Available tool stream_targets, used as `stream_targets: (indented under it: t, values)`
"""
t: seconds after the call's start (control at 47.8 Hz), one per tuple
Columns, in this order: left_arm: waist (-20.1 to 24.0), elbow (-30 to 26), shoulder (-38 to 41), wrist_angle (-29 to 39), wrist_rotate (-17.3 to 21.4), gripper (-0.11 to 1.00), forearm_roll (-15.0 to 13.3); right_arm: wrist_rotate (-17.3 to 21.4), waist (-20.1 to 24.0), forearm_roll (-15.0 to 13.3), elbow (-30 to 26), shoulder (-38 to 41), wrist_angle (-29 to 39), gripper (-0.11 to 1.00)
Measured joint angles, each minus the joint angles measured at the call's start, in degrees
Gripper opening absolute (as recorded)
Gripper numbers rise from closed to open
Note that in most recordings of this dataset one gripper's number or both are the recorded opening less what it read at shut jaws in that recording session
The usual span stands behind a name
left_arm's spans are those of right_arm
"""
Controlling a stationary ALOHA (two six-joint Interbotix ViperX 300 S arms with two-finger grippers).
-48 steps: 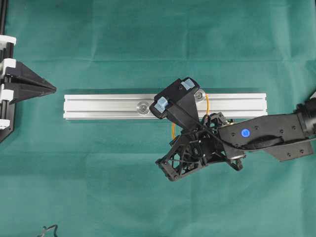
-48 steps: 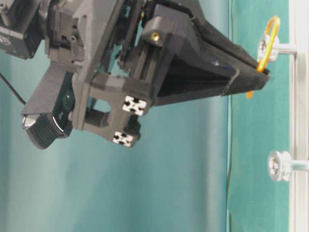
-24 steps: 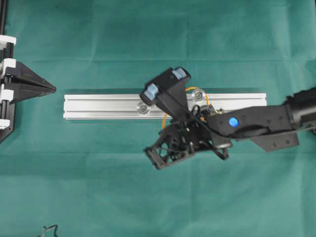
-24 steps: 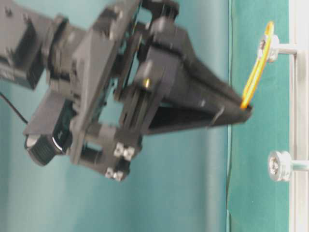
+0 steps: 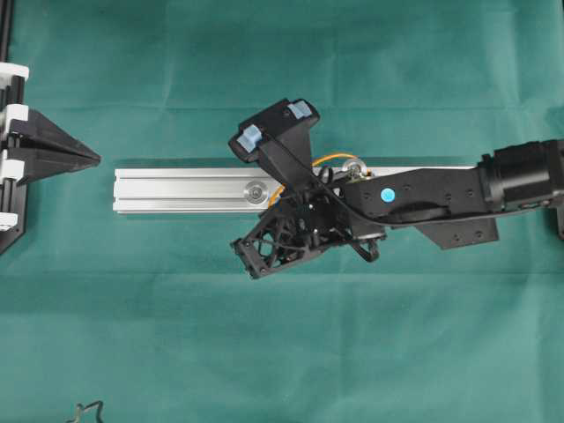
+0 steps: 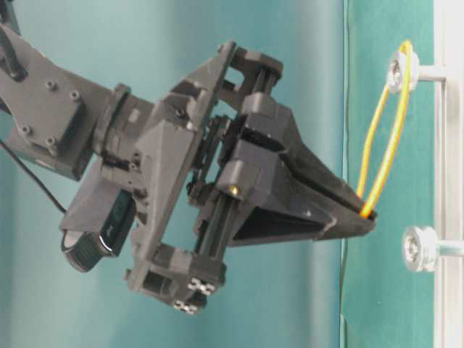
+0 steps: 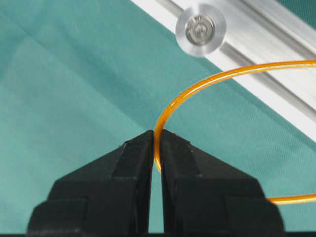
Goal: Hook the rubber onto the shaft.
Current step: 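Swing the right gripper leftward stretching the band toward the left post, then lower the stretched band around the left silver post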
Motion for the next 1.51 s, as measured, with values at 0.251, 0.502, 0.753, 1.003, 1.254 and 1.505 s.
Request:
stream_targets:
  t: [0.251,0.502,0.753,1.003,1.254,1.505]
  values:
    - [0.0,0.0,0.0,0.0,0.0,0.0,0.0,0.0,-1.2,-1.1,-1.3,1.5,-1.3,0.07]
    - [0.0,0.0,0.0,0.0,0.0,0.0,0.0,0.0,-2.3,-1.6,-2.5,3.4,-3.3,0.07]
    - [0.0,0.0,0.0,0.0,0.0,0.0,0.0,0.0,-2.7,-1.6,-3.0,4.6,-4.5,0.07]
    - [0.0,0.0,0.0,0.0,0.0,0.0,0.0,0.0,-3.7,-1.7,-3.2,5.4,-6.1,0.07]
    - [0.0,0.0,0.0,0.0,0.0,0.0,0.0,0.0,-4.0,-1.7,-3.2,6.2,-7.2,0.07]
    - [0.0,0.0,0.0,0.0,0.0,0.0,0.0,0.0,-4.5,-1.7,-3.2,6.8,-7.8,0.07]
